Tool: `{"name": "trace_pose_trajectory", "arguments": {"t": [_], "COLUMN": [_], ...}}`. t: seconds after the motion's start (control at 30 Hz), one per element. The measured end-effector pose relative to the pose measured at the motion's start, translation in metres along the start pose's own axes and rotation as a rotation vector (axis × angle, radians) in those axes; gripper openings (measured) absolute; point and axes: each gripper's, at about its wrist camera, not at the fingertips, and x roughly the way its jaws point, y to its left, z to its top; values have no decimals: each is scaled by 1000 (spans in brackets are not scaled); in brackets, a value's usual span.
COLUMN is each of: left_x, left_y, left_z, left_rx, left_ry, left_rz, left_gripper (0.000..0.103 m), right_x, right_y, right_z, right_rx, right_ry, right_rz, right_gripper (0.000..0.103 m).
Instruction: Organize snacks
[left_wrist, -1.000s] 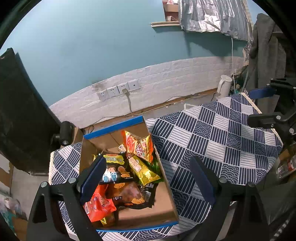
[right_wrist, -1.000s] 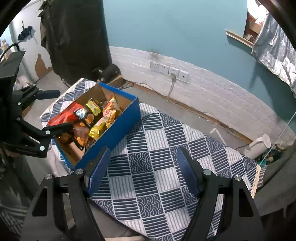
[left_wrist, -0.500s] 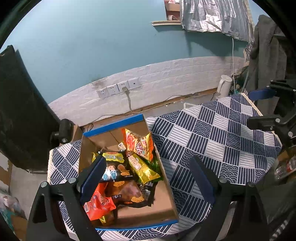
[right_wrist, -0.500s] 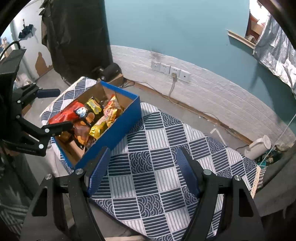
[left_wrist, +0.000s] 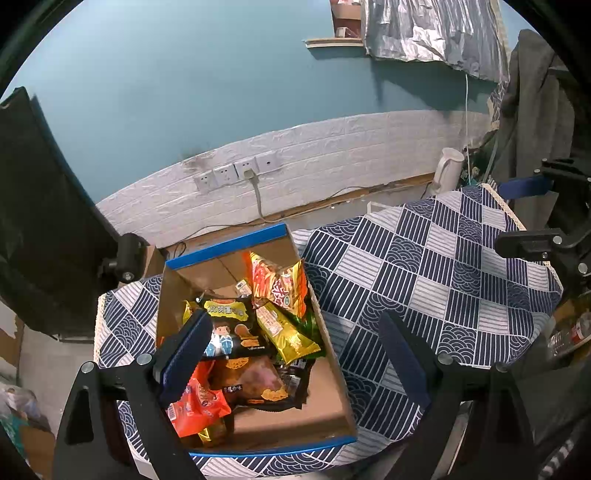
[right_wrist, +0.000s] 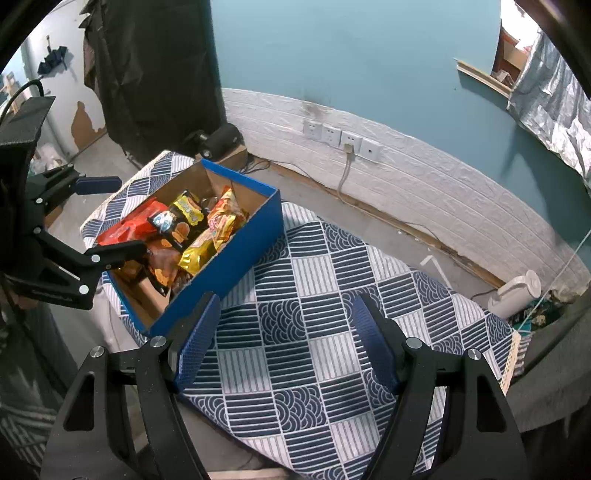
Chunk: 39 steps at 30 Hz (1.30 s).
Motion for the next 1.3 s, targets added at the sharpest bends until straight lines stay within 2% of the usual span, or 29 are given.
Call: {"name": "trace_pose_trajectory", "arguments": {"t": [0.83, 1.3], "left_x": [2, 3], "left_y": [5, 4], "left_z": [0, 0], "left_rx": [-4, -1], "left_ry": [15, 21], "left_rz": [77, 69], "left_gripper": [93, 93], "right_x": [1, 1], "right_y": [-2, -1], "right_z": [1, 1], "right_rx": [-7, -9], "right_ry": [9, 9], "right_rz": [0, 0], "right_gripper": [75, 75]}}
